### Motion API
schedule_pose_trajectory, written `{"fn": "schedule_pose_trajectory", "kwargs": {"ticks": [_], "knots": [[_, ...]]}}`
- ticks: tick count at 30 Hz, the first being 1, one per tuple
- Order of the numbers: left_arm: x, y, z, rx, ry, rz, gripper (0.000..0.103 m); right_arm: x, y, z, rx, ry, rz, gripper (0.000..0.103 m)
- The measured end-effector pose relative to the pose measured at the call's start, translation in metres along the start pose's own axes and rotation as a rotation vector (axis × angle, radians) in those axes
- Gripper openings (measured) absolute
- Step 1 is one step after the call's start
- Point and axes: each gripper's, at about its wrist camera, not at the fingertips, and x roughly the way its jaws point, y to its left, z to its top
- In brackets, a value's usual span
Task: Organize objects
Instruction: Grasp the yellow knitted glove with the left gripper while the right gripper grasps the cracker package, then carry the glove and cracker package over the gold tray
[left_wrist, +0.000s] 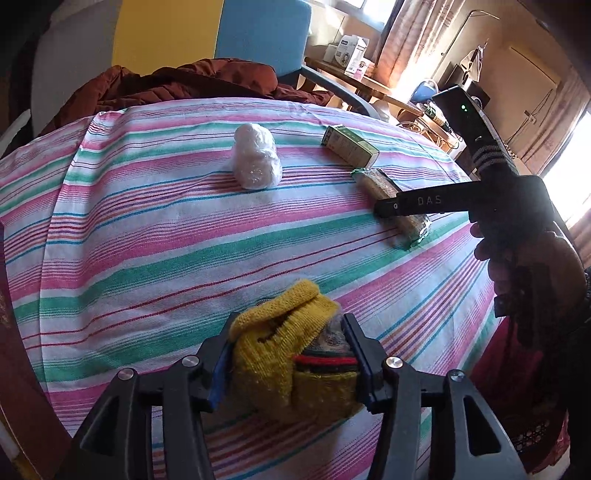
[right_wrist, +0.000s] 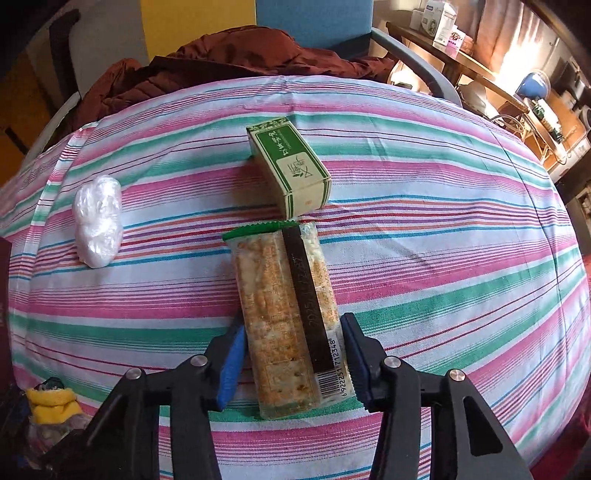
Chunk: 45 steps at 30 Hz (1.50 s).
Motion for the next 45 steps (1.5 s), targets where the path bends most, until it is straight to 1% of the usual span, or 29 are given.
{"fn": "schedule_pose_trajectory", "kwargs": {"ticks": [4,9,12,16,19,20,23,24,26,29,40,45], "knots": [[0.002,-0.001,0.000,-0.008,-0.007,0.011,0.055,0.001,-0.005,0.001,0.017,0.005,0.020,0.051],[0.002,-0.005,-0.002,0.013,-0.018,0.026,0.054,0.000,-0.003,0.001,0.000,-0.002,0.001,0.050],[0.001,-0.005,-0.003,0.014,-0.025,0.027,0.053,-0.002,0.002,0.000,-0.023,-0.012,0.003,0.049],[-0.005,-0.003,-0.004,-0.018,-0.023,0.030,0.048,-0.009,0.016,-0.003,-0.086,-0.034,0.064,0.049],[-0.012,-0.003,-0.005,-0.017,-0.020,0.051,0.045,-0.006,0.034,-0.012,-0.145,-0.014,0.071,0.049],[-0.018,-0.003,-0.006,-0.012,-0.025,0.058,0.044,-0.006,0.041,-0.013,-0.162,-0.015,0.064,0.049],[-0.041,-0.004,-0.006,0.004,-0.066,0.072,0.044,-0.008,0.050,-0.017,-0.158,0.002,0.091,0.049],[-0.050,-0.002,-0.006,0.000,-0.078,0.075,0.044,-0.009,0.052,-0.019,-0.160,0.007,0.083,0.049],[-0.065,0.001,-0.006,-0.013,-0.104,0.086,0.044,-0.013,0.057,-0.022,-0.162,0.018,0.096,0.049],[-0.089,0.008,-0.009,-0.025,-0.145,0.108,0.044,-0.022,0.072,-0.030,-0.177,0.011,0.105,0.049],[-0.157,0.037,-0.034,-0.066,-0.268,0.262,0.044,-0.076,0.126,-0.053,-0.178,-0.106,0.253,0.049],[-0.179,0.051,-0.046,-0.088,-0.302,0.306,0.044,-0.101,0.163,-0.068,-0.200,-0.149,0.326,0.049]]}}
